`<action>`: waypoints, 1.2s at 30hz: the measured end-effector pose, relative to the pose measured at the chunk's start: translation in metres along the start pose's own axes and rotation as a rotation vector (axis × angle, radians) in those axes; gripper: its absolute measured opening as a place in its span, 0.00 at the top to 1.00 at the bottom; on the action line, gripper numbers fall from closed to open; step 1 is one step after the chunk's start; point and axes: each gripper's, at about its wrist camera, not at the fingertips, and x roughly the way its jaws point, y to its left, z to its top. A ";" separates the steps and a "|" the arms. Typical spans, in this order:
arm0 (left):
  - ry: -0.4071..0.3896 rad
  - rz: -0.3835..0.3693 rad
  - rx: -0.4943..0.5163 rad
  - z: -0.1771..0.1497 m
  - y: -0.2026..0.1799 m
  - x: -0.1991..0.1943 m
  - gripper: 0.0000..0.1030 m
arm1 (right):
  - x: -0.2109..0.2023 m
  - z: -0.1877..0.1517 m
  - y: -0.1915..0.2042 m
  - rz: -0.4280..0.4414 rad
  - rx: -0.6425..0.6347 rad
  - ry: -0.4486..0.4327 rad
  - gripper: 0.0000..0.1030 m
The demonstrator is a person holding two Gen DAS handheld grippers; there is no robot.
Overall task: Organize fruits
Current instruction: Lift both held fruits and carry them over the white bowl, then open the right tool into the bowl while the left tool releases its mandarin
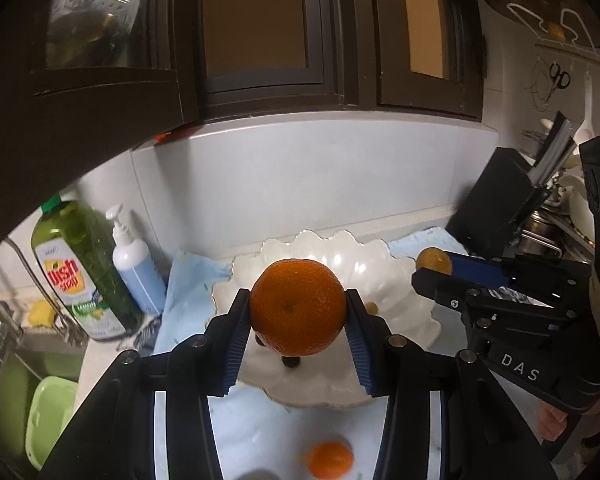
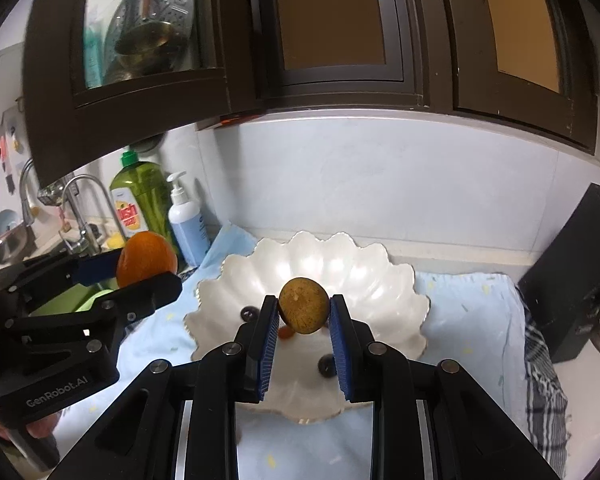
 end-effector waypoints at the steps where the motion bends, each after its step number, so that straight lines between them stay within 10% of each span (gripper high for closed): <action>1: 0.002 0.001 0.002 0.003 0.001 0.004 0.56 | 0.003 0.003 -0.001 -0.001 -0.002 0.004 0.74; 36: 0.394 0.049 0.007 0.020 0.016 0.203 0.56 | 0.180 0.018 -0.051 -0.052 -0.005 0.403 0.74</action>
